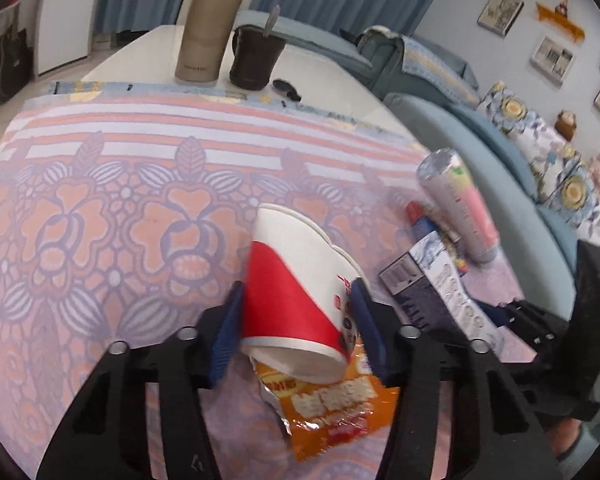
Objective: Collect trash
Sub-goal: 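Grasp the red-white paper cup with the left tool while the right tool grasps the white carton, then carry the cup and carton over the blue wastebasket with both tools, then open both tools to drop cup and carton into the wastebasket, then grasp the tiger-print card box with the left tool while the right tool grasps the pink bottle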
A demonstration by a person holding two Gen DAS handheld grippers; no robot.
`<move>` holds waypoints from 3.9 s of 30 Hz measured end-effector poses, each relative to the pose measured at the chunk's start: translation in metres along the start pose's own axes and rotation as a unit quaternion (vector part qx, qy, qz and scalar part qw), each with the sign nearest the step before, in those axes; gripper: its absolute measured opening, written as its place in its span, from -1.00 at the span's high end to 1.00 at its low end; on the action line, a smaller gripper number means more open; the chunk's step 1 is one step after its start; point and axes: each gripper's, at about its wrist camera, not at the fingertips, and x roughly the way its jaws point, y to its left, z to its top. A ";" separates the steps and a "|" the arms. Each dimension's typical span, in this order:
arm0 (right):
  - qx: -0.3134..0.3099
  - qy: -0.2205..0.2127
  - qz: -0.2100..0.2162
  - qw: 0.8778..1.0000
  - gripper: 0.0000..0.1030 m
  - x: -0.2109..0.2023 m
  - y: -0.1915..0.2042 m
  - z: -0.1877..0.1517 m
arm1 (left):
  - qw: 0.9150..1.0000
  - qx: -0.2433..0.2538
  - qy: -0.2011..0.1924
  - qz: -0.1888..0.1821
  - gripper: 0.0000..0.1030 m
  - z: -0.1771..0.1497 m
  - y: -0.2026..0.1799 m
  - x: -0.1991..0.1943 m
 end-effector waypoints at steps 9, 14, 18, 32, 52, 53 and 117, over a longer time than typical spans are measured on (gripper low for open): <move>0.019 -0.061 0.000 0.998 -0.09 -0.050 -0.013 0.001 | 0.998 -0.005 -0.051 -0.032 0.13 -0.003 -0.025 -0.036; 0.039 -0.095 -0.014 0.995 -0.09 -0.086 -0.031 -0.004 | 0.995 0.019 -0.077 -0.059 0.13 0.001 -0.062 -0.058; 0.061 -0.128 -0.033 0.989 -0.09 -0.122 -0.053 -0.011 | 0.991 0.044 -0.090 -0.089 0.13 0.006 -0.107 -0.068; 0.230 -0.163 -0.143 0.949 -0.10 -0.212 -0.212 -0.105 | 0.967 0.141 -0.053 -0.207 0.13 0.002 -0.296 -0.009; 0.485 -0.023 -0.154 0.861 -0.11 -0.115 -0.358 -0.258 | 0.938 0.236 0.137 -0.212 0.09 -0.094 -0.416 0.180; 0.495 -0.020 -0.150 0.855 -0.11 -0.112 -0.364 -0.262 | 0.937 0.238 0.142 -0.213 0.07 -0.095 -0.417 0.185; -0.055 -0.046 -0.022 0.997 -0.32 0.008 -0.107 0.056 | 0.999 -0.030 -0.044 -0.010 -0.46 -0.050 -0.067 -0.012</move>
